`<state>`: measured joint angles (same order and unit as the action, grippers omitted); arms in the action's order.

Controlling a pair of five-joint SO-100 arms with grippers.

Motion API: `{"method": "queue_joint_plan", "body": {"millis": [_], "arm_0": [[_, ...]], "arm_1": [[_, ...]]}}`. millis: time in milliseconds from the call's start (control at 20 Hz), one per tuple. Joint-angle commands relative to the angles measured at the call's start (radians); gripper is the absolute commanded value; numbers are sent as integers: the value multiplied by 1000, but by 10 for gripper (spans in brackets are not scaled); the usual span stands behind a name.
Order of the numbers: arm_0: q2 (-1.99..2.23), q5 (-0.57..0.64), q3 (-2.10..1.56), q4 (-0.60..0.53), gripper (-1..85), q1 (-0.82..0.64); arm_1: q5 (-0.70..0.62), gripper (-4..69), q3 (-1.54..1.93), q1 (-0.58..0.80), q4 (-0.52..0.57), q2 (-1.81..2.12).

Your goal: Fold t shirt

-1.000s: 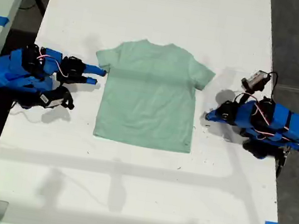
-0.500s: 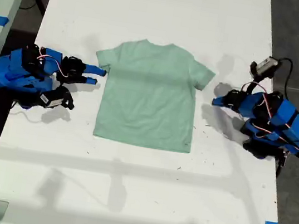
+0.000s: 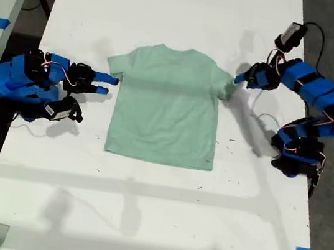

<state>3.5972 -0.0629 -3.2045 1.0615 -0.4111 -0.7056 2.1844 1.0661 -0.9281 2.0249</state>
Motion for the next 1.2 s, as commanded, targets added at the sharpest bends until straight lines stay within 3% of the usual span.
{"method": "queue_joint_plan", "body": {"millis": [0, 200, 250, 450, 650, 800, 1050, 1100, 1150], "arm_0": [[9, 8, -8, 3, 214, -18], [9, 8, -8, 3, 213, -18], [9, 8, -8, 3, 213, -18], [9, 8, -8, 3, 213, -18], [9, 8, -8, 3, 213, -18], [9, 8, -8, 3, 213, -18], [9, 8, -8, 3, 213, -18], [9, 8, -8, 3, 213, -18], [9, 8, -8, 3, 213, -18]], "arm_1": [[-23, 190, -150, 34, 95, -230], [-35, 171, -176, 18, 149, -333], [-32, 15, -172, 18, 152, -341], [-23, 19, -166, -15, 115, -258], [14, 19, -345, -345, 55, -156], [64, 19, -446, -537, 120, -206], [133, 20, -436, -695, 265, -316], [129, 33, -440, -699, 272, -328], [109, 109, -446, -695, 261, -319]]}}
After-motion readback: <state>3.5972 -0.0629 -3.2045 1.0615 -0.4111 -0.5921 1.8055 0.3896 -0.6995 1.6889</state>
